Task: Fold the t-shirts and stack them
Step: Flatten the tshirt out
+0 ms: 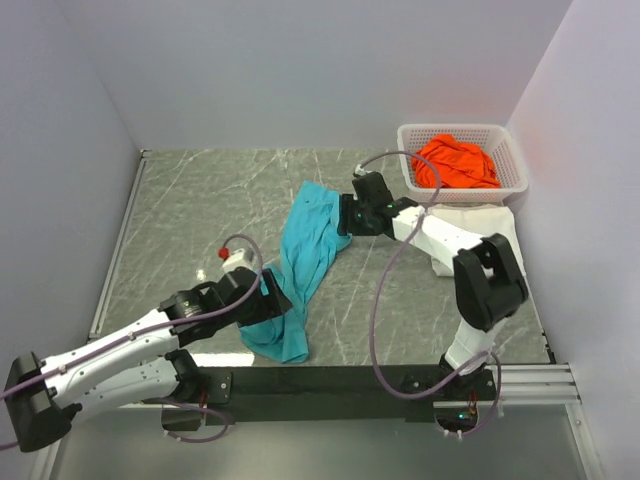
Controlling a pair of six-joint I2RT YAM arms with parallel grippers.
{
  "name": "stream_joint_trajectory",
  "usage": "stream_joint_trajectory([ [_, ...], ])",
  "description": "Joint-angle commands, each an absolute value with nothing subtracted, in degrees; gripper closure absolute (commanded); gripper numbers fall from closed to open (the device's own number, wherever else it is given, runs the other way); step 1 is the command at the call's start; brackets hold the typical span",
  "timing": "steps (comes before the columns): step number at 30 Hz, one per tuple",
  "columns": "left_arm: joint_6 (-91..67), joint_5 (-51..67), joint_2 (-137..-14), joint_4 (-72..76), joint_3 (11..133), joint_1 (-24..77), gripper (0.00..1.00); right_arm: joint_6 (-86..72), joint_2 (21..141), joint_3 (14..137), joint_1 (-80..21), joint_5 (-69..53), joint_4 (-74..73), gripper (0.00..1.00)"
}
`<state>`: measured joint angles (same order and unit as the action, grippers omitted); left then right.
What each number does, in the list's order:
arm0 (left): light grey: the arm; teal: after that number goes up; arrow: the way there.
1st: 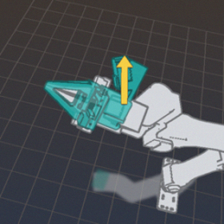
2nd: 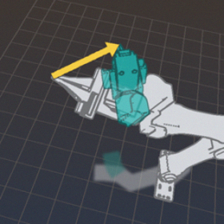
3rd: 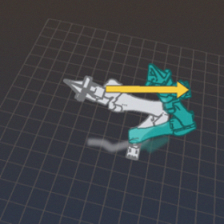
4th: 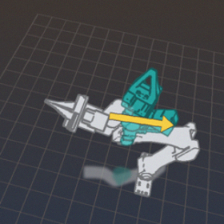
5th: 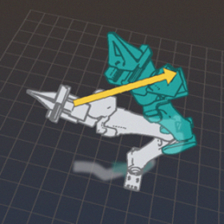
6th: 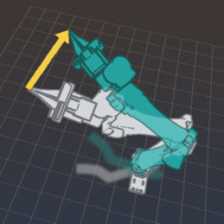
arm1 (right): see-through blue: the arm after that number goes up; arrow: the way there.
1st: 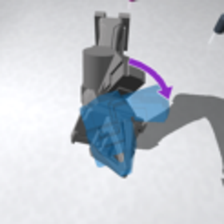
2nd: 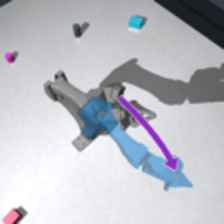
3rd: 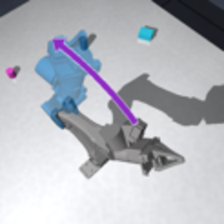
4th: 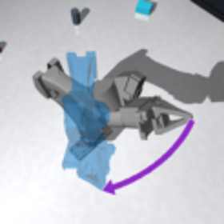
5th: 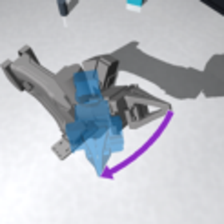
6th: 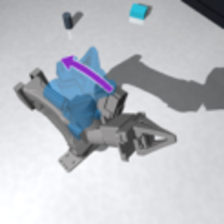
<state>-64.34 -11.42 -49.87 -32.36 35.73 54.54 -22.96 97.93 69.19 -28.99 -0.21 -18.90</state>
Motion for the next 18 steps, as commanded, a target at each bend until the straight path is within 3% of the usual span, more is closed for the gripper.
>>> stream_joint_trajectory([
  [1,-66.37,-15.12,-47.20,-33.14,32.71,50.29,0.19,-22.41,102.47,74.78,-28.65,0.44,-20.47,0.36],
  [8,-60.04,-9.23,-52.90,-26.72,31.46,44.39,0.21,-23.38,110.04,79.89,-28.30,-1.32,-21.62,0.37],
  [11,-57.57,-7.91,-59.48,-24.35,32.43,43.24,0.28,-23.73,109.43,77.18,-27.16,-2.37,-21.88,0.56],
  [12,-57.05,-7.82,-60.63,-23.91,32.69,42.63,0.32,-23.99,107.86,76.04,-26.38,-2.02,-22.06,0.72],
  [15,-54.67,-8.17,-64.49,-23.55,34.10,40.62,0.53,-24.52,101.99,68.86,-23.21,-2.11,-22.06,0.94],
  [18,-51.60,-10.10,-66.79,-25.66,36.29,37.98,0.77,-26.27,93.47,59.02,-18.99,-3.42,-21.18,0.98],
])
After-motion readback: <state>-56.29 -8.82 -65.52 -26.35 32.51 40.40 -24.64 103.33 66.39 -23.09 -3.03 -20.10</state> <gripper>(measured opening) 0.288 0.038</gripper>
